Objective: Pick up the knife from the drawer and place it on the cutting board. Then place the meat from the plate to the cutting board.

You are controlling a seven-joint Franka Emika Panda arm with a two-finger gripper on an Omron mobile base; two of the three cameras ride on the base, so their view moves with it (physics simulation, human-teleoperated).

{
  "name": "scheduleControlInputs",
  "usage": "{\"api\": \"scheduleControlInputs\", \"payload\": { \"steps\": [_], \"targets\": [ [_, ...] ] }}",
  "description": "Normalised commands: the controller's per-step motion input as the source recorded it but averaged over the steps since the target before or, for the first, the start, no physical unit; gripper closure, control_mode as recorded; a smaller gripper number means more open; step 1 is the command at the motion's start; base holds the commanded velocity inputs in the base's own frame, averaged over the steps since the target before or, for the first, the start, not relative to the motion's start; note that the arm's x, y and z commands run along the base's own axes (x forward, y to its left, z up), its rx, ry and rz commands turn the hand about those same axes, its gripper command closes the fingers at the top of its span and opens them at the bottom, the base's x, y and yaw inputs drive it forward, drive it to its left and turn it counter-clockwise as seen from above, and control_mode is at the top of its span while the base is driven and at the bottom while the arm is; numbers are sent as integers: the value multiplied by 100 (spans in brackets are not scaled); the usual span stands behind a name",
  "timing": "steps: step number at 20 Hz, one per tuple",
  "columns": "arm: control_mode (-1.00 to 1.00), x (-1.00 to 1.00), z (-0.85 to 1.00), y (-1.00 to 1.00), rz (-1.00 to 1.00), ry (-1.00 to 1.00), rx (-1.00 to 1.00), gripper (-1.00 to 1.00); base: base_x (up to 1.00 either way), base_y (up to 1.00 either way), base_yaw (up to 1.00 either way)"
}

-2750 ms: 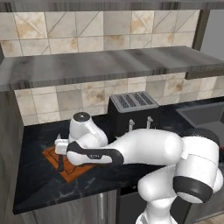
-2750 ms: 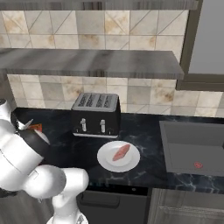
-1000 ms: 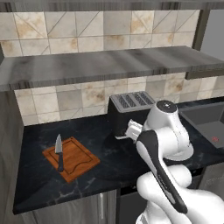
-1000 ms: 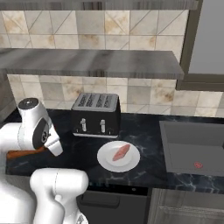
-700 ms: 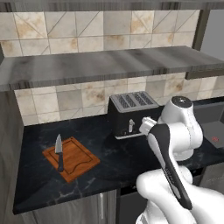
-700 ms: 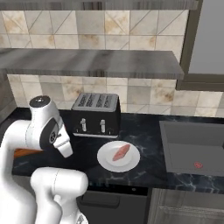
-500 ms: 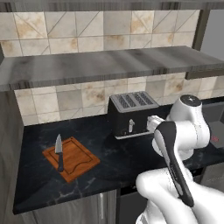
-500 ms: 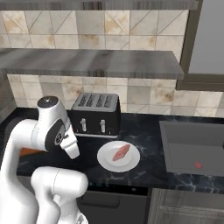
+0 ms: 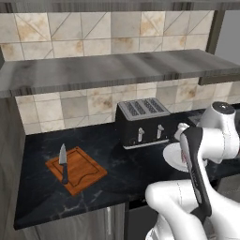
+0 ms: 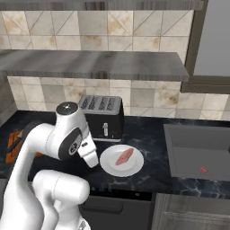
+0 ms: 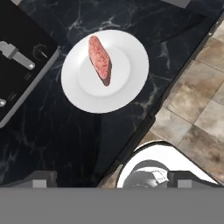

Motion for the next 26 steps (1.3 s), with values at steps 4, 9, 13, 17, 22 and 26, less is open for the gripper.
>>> {"api": "scheduleControlInputs", "payload": {
  "steps": [4, 9, 13, 17, 22, 26],
  "targets": [
    [-100, 8, 0, -43, 0, 0, -2, -100, 0, 0, 0],
    [-100, 11, -1, -42, 0, 2, -2, -100, 0, 0, 0],
    [-100, 35, -19, -11, 2, 7, -5, -100, 0, 0, 0],
    [-100, 40, -31, -1, 5, 6, -5, -100, 0, 0, 0],
    [-100, 38, -38, -4, 8, 3, -2, -100, 0, 0, 0],
    [-100, 26, -39, -27, 9, 0, 0, -100, 0, 0, 0]
  ]
}}
